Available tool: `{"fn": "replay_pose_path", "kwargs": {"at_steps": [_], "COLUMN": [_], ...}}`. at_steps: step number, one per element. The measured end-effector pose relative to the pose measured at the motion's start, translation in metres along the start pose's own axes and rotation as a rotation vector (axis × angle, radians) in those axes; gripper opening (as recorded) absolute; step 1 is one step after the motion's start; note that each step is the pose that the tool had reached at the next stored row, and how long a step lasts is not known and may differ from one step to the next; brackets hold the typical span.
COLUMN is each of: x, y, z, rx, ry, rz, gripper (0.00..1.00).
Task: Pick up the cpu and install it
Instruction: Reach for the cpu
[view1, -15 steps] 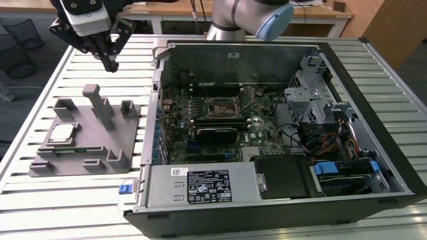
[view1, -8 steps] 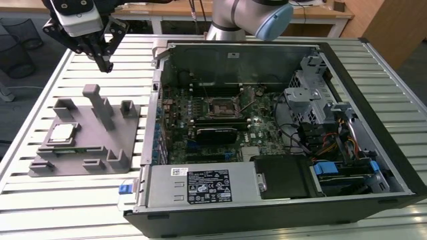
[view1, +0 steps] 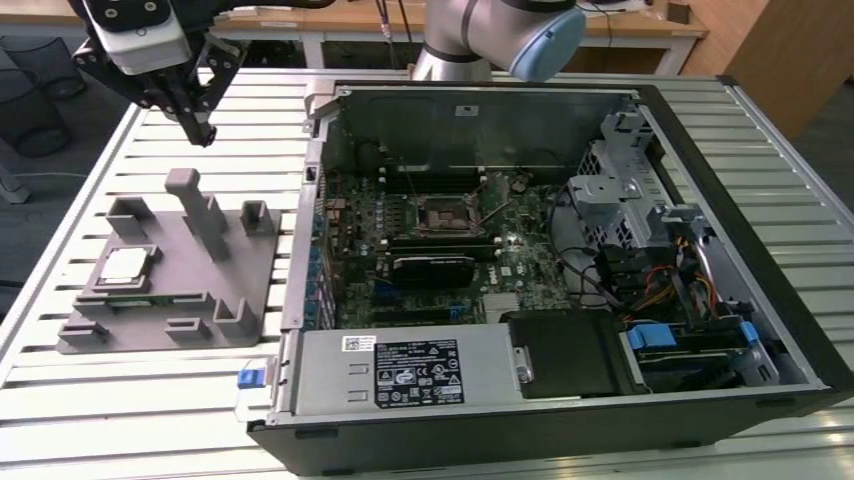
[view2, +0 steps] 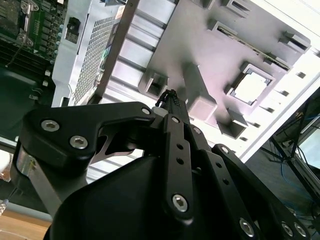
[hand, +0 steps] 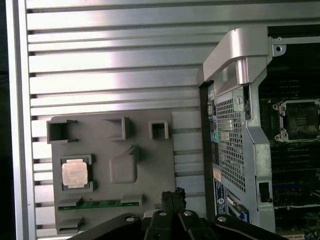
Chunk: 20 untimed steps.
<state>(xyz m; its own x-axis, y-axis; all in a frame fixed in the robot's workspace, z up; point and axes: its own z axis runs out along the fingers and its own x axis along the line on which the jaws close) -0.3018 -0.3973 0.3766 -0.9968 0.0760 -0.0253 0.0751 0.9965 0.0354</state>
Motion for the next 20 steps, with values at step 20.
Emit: {"fn": "replay_pose_path", "kwargs": {"at_steps": [20], "x": [0.0269], "y": [-0.0021], "z": [0.0014], "rx": [0.0001], "ry": [0.0], "rz": [0.0], "gripper": [0.11]}}
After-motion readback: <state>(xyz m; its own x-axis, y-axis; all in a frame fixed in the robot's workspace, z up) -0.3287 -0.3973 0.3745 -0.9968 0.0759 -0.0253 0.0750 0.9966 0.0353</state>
